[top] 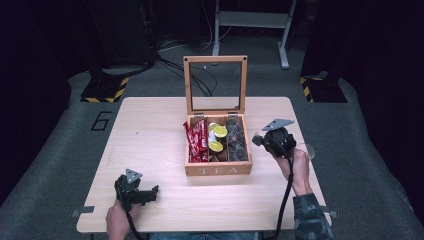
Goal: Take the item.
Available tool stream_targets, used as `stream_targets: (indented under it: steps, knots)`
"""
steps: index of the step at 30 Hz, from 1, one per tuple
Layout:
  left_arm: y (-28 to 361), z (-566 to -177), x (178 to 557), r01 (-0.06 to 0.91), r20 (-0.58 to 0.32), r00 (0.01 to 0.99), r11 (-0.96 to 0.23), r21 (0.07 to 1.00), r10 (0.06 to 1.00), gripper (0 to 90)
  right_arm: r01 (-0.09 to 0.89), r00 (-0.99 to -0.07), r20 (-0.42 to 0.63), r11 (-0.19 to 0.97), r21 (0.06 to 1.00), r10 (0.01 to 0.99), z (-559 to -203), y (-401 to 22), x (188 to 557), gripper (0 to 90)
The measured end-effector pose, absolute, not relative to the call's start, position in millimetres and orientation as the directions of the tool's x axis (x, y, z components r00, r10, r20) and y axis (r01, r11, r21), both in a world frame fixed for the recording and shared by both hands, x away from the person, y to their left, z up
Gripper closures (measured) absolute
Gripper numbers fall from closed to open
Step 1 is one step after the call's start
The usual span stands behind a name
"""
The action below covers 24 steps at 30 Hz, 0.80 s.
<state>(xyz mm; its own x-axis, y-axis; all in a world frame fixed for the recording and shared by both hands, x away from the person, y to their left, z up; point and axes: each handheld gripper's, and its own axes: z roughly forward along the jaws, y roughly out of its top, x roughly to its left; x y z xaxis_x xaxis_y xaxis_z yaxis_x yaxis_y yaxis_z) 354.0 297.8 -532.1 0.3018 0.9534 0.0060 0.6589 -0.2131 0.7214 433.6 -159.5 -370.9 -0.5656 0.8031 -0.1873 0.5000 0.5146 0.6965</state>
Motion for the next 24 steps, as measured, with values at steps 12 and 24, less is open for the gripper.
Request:
stream_targets:
  steps: [12,24]
  knots:
    - [297.8,-532.1,354.2,0.659,0.006,0.304,-0.215,0.721,0.953,0.4,0.523,-0.522,-0.179,0.478,0.706,0.834,-367.9,-177.2,427.4,90.0]
    - [298.2,-531.9,354.3,0.658,0.012,0.307,-0.221,0.720,0.951,0.4,0.528,-0.501,-0.179,0.463,0.712,0.847,-366.3,-189.5,423.9,90.0]
